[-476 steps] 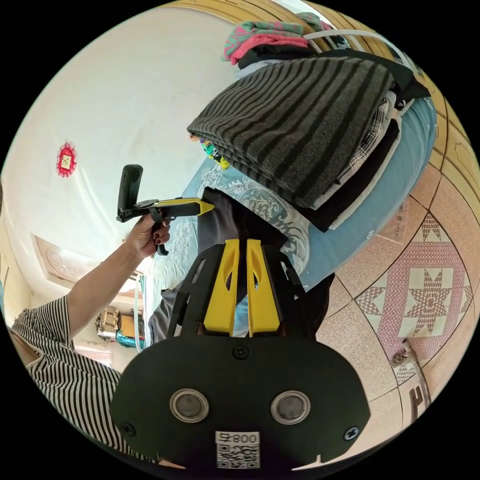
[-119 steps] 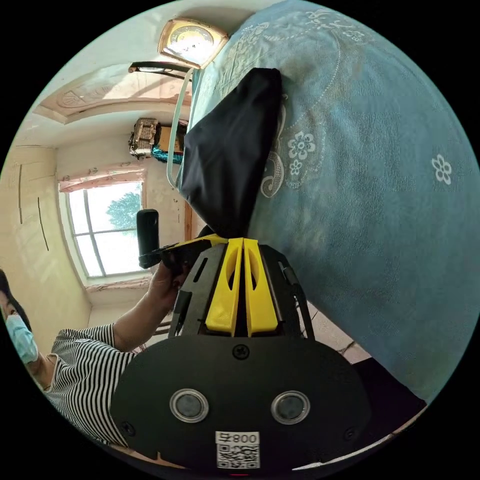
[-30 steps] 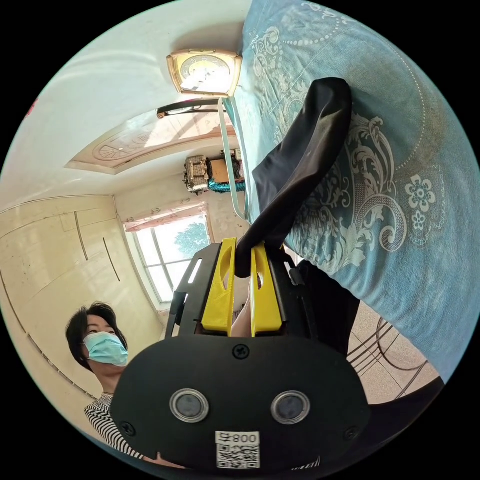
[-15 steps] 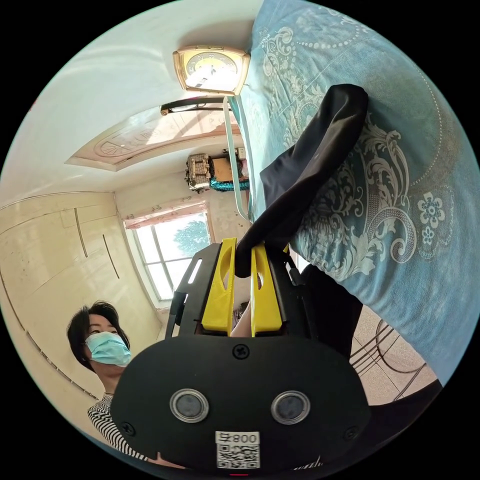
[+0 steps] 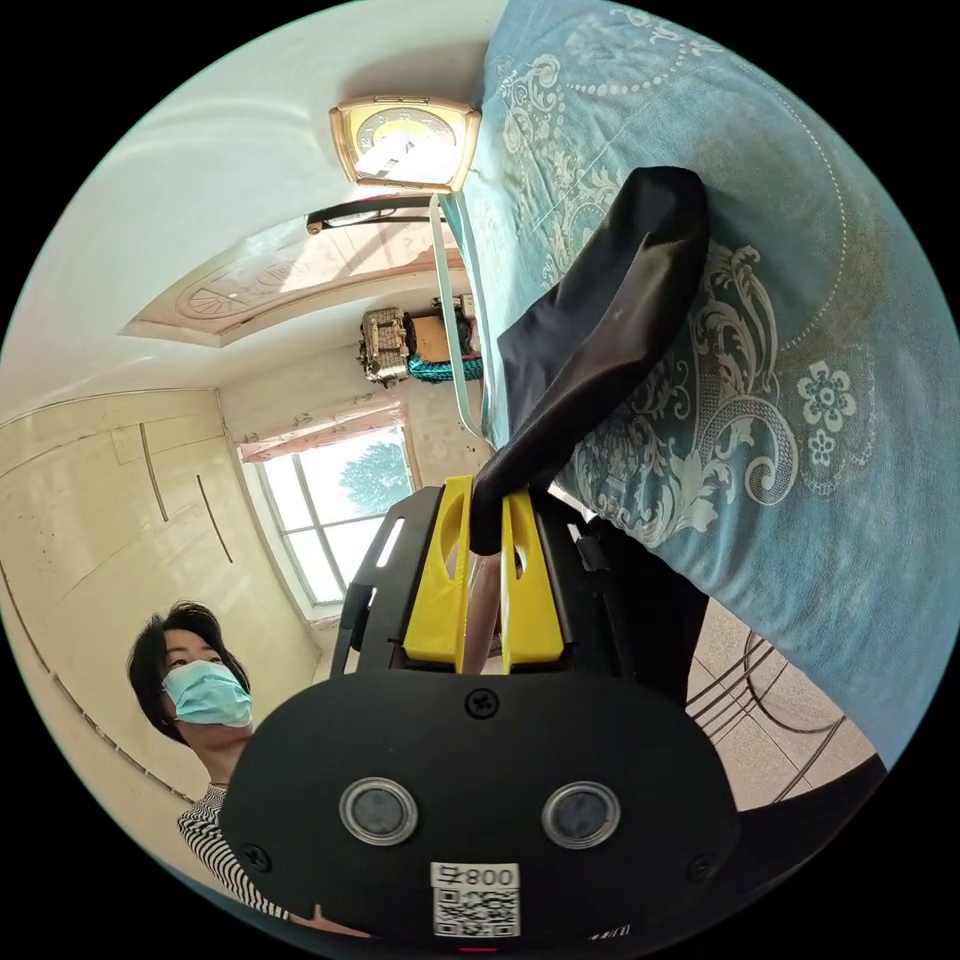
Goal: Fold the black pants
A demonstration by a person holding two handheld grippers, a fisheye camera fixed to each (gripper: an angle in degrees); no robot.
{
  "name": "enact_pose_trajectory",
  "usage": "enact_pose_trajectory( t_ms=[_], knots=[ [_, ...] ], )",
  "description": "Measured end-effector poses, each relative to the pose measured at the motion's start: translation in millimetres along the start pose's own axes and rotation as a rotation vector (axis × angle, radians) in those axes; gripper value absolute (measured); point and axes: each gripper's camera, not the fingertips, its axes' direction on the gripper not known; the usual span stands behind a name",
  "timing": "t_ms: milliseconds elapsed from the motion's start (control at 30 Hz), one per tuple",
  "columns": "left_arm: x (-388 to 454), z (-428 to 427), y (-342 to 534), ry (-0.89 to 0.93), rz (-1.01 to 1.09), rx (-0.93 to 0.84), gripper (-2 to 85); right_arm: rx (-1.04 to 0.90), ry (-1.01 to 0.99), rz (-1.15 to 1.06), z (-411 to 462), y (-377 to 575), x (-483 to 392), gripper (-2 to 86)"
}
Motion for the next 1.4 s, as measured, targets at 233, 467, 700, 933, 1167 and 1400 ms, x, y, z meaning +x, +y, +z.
enact_pose_trajectory(
  t_ms=[233, 467, 700, 933, 1167, 1400],
  knots=[
    [68, 53, 79, -0.061, 0.149, -0.030, 8.3, 0.025, -0.063, -0.016, -49, 63, -18, 2.0],
    [139, 121, 172, -0.094, 0.273, -0.130, 8.2, 0.066, -0.126, -0.134, -116, 146, -59, 1.1],
    [230, 288, 283, -0.075, 0.422, -0.368, 8.0, 0.307, -0.224, -0.227, -250, 253, -93, 0.5],
    [339, 551, 462, 0.136, 0.633, -0.774, 7.6, 0.726, -0.074, -0.512, -463, 406, -189, 0.2],
    [398, 772, 681, 0.285, 0.775, -1.159, 7.7, 1.134, 0.177, -0.637, -604, 578, -240, 0.4],
    [328, 932, 844, -0.180, 0.862, -1.377, 7.3, 1.292, 0.152, -0.257, -649, 647, -138, 1.1]
  ],
)
